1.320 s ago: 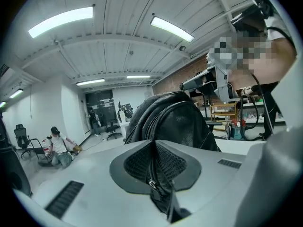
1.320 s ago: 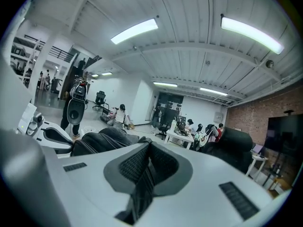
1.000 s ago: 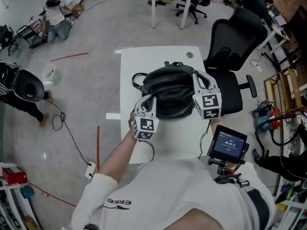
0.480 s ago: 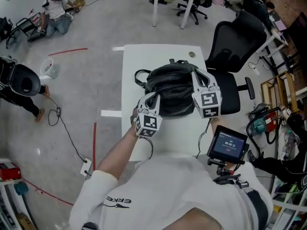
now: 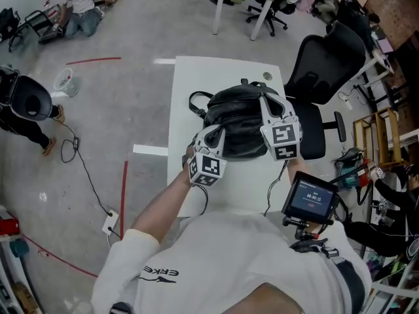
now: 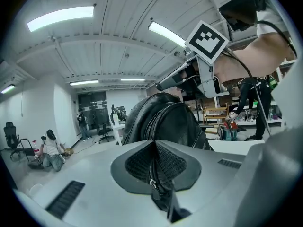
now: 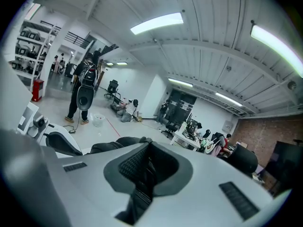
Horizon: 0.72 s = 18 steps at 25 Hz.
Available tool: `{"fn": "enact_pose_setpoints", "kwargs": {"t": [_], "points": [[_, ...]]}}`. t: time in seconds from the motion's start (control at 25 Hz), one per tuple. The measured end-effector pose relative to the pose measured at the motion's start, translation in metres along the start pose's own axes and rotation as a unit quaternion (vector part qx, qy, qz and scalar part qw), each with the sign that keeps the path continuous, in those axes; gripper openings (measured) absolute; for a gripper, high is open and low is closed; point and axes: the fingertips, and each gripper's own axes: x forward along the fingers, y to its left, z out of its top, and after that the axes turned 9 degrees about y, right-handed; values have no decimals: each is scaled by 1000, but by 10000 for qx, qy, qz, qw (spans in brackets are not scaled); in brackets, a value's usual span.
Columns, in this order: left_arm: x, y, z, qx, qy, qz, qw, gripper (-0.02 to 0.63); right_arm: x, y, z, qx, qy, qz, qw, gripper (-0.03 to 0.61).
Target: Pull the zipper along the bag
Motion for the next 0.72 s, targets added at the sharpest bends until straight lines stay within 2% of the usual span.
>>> {"fn": "enact_pose_setpoints", "kwargs": {"t": [0.28, 0.72], "points": [[-3, 1, 2, 42, -28, -70, 10000, 12, 8, 18, 12, -358, 125, 119, 9992, 17], [-4, -4, 10, 151, -14, -109, 9998, 11, 14, 37, 27, -604, 210, 343, 9974, 18]]}}
